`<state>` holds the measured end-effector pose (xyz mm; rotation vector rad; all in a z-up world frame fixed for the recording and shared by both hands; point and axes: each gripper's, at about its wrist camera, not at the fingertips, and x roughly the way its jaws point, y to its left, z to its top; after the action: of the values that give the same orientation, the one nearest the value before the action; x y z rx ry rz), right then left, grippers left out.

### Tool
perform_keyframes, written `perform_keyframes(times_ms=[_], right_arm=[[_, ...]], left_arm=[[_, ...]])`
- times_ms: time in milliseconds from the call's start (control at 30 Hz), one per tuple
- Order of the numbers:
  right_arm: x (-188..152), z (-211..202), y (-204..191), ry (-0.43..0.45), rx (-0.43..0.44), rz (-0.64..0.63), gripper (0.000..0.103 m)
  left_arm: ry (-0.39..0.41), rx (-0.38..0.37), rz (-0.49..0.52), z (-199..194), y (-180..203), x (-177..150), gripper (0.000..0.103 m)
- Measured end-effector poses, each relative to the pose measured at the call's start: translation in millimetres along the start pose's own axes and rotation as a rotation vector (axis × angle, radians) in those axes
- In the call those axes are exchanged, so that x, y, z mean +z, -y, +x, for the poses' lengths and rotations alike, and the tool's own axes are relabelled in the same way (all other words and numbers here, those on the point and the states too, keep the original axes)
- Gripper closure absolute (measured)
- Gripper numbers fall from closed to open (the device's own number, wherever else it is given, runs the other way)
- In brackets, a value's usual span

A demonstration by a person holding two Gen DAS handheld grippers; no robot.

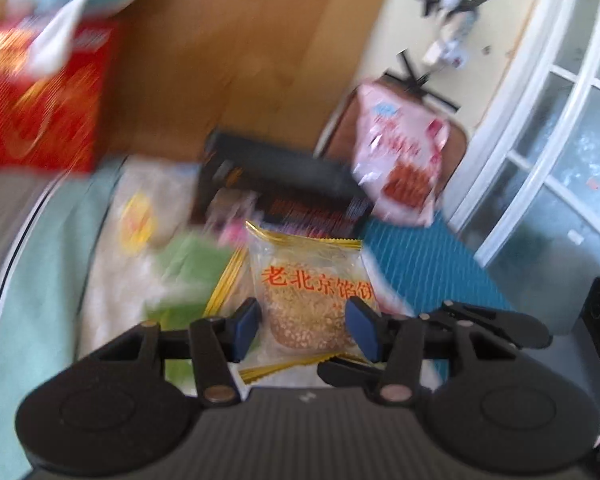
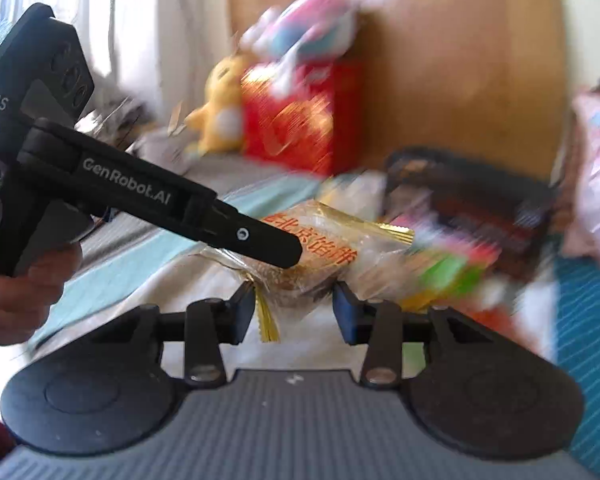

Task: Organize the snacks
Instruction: 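Carry the pastry bag with the left gripper over the black tin and release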

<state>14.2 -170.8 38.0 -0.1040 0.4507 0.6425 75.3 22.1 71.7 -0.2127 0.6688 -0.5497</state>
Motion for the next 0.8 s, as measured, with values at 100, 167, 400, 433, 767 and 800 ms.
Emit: perform_keyframes(times_ms=[100,167,400,433,767,800], right_arm=[[24,6,37,0.051,-0.065,0.019,0.058],[41,17,65,0.079,-0.099,0.053,0.058],[72,71,134,0.062,-0.214,0.085,0.057],[69,72,137,0.062,-0.255,0.086,0.055],[10,15,153,0.037,-0.166,0.382,0.054],[-2,11,148,0.01,-0.162,0.415,0.054]], left_arm=[[0.038,-0.004,0.038,31,13,42,0.055],[0.062,0.0,0.062,55,20,67,0.055],[0.043,0.054,0.043,137,15,104,0.053],[0.033,0.065,0.029,141,12,103,0.053],[0.008,-0.029,0.03,74,-3,31,0.046],[-0.006,-0.041,0.012,67,-6,21,0.046]])
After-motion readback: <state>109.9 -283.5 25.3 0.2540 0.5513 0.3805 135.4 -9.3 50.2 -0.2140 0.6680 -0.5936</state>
